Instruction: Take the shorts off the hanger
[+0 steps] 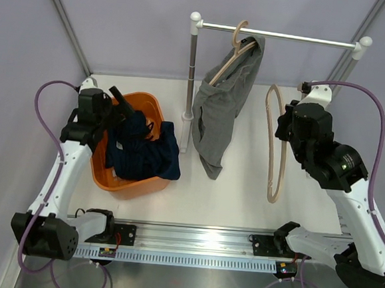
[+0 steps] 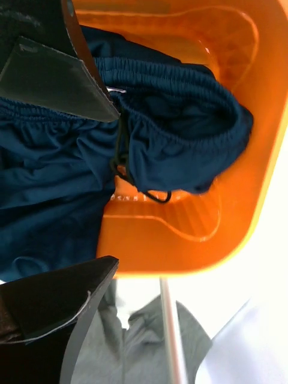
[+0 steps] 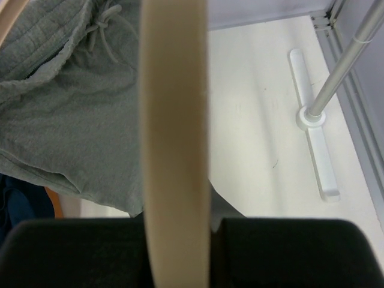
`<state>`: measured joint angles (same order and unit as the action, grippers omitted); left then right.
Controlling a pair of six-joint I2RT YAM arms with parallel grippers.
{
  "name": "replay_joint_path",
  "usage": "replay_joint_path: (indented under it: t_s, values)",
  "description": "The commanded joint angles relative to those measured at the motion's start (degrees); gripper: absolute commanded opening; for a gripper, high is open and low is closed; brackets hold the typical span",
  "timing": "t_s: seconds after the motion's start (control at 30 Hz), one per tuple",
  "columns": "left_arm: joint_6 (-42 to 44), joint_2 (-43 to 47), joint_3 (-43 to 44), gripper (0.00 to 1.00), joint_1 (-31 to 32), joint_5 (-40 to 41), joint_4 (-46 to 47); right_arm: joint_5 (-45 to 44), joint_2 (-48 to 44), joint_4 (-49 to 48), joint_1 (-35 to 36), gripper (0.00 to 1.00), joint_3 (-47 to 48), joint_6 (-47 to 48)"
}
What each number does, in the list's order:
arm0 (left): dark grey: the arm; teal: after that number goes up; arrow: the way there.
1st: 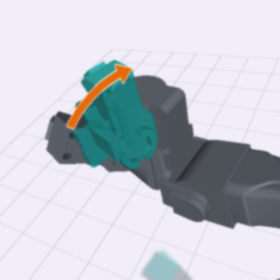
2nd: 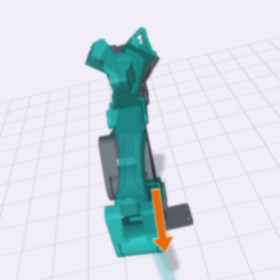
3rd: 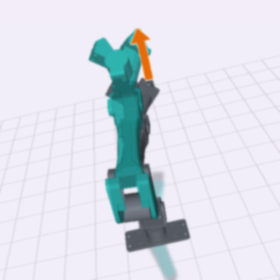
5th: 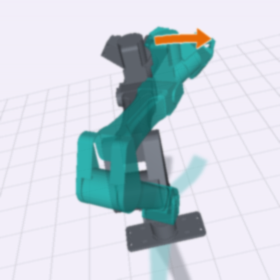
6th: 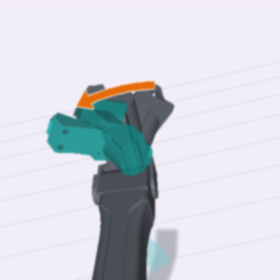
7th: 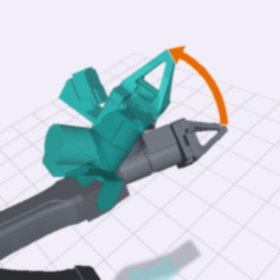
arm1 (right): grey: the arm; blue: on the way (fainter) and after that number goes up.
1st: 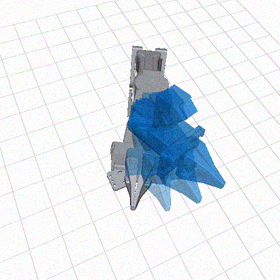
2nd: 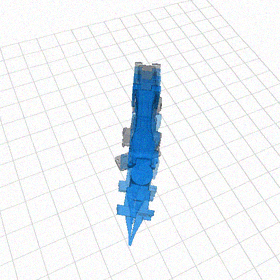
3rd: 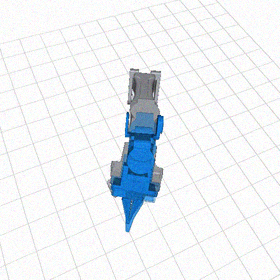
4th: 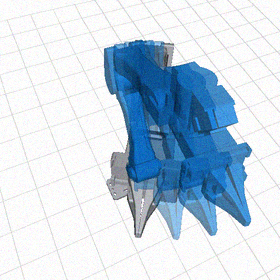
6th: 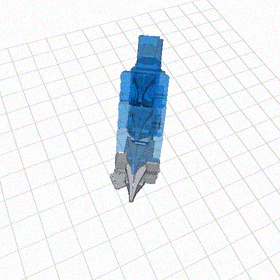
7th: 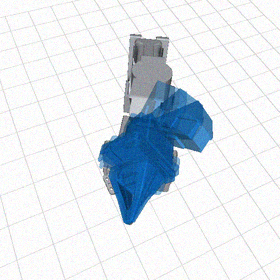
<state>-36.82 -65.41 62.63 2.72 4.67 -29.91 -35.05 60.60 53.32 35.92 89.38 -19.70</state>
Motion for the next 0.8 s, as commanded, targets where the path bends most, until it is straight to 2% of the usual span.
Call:
replay_joint_path:
  t_s: [0.0, 0.13, 0.17, 0.37, 0.47, 0.5, 0.6, 0.77]
  values:
    - [1.8, 5.2, 0.6, 0.99, 1.2, -1.2, 2.0, 8.8, -0.8, -5.5, -4.0, 0.00, -0.7, 3.0]
    - [3.1, 9.7, -0.6, 0.99, 3.5, -4.3, 1.0, 15.3, 0.3, -7.3, -10.1, 0.00, 0.0, 5.1]
    - [3.4, 10.5, -0.9, 0.99, 5.9, -5.7, 0.7, 17.1, 1.7, -7.4, -13.2, 0.00, 0.8, 5.3]
    - [7.5, 17.0, -2.2, 0.99, 17.5, -0.4, -2.3, 24.4, 6.8, -10.4, -21.0, 0.00, 3.8, 7.8]
    - [9.0, 20.2, -3.7, 0.99, 19.0, -1.6, -3.1, 30.5, 9.1, -13.4, -25.8, 0.00, 5.4, 9.0]
    - [9.4, 21.1, -4.4, 0.99, 19.1, -2.2, -3.1, 36.0, 9.5, -15.8, -27.3, 0.00, 5.4, 9.4]
    - [11.3, 24.8, -7.3, 0.99, 19.1, -3.2, -3.1, 43.5, 10.4, -21.6, -32.0, 0.00, 3.8, 10.1]
    - [14.4, 27.3, -9.9, 0.99, 19.1, -4.3, -4.4, 48.5, 14.3, -26.0, -35.0, 0.00, 4.4, 11.4]
